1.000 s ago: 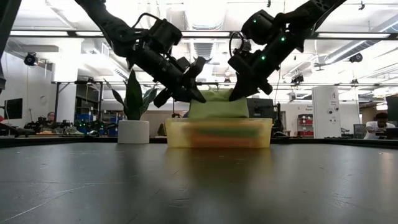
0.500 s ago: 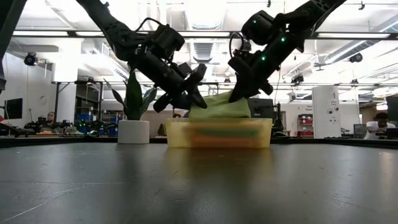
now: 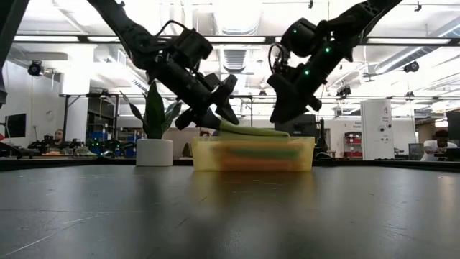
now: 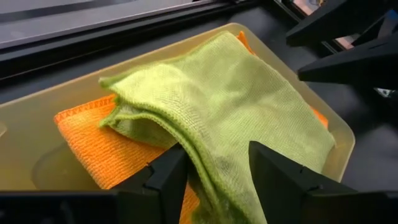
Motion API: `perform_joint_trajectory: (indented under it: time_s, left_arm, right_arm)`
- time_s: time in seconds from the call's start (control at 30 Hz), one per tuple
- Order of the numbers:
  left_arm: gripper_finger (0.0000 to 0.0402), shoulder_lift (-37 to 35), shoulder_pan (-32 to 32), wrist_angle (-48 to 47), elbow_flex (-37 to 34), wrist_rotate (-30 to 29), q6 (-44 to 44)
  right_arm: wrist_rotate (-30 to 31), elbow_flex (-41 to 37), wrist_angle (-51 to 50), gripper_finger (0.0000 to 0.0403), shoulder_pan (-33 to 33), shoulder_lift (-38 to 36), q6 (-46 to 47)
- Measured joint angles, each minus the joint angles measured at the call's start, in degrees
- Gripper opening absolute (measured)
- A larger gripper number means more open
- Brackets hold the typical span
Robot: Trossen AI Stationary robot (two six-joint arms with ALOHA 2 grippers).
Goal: Fold microfiber towels
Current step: Put the folded green towel into the bin
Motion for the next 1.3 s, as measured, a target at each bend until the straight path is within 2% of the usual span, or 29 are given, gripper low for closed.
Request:
perform_joint_trajectory:
  time_s: [0.33, 0.47, 0.57, 0.7, 0.9, 1.03, 1.3]
  left_arm:
    - [0.0156, -4.98, -0.02, -5.44, 0.04, 0.14, 3.04]
    - [0.0156, -8.18, -0.17, -6.69, 0.01, -0.15, 6.99]
    - [0.0151, -9.55, -1.00, -6.15, 0.02, -0.22, 14.12]
    - [0.0123, -8.56, -1.96, -4.12, 0.30, 0.53, 18.59]
    - [0.0053, -4.18, -1.90, -0.70, 0.26, 1.14, 19.42]
    - [0.0008, -1.89, -1.92, 1.91, 0.17, 1.14, 19.34]
    - [0.0005, 2.18, -2.19, -0.23, 0.00, 1.06, 19.11]
  right_arm:
    - [-0.61, -0.04, -2.43, 0.0173, -1.24, -4.19, -3.67]
    - [-5.45, -0.28, -1.63, 0.0157, -1.10, -7.01, -5.80]
    - [-8.76, -0.89, -0.35, 0.0133, -0.81, -7.69, -7.47]
    - [-9.55, -2.54, 5.27, 0.0087, -0.10, -6.13, -8.04]
    - [-12.65, -4.48, 12.57, 0.0016, 0.35, -1.24, -7.98]
    - [-13.05, -4.59, 13.31, 0.0011, 0.81, 2.14, -7.57]
    - [-13.66, -4.59, 12.93, 0.0011, 1.45, 6.73, -7.93]
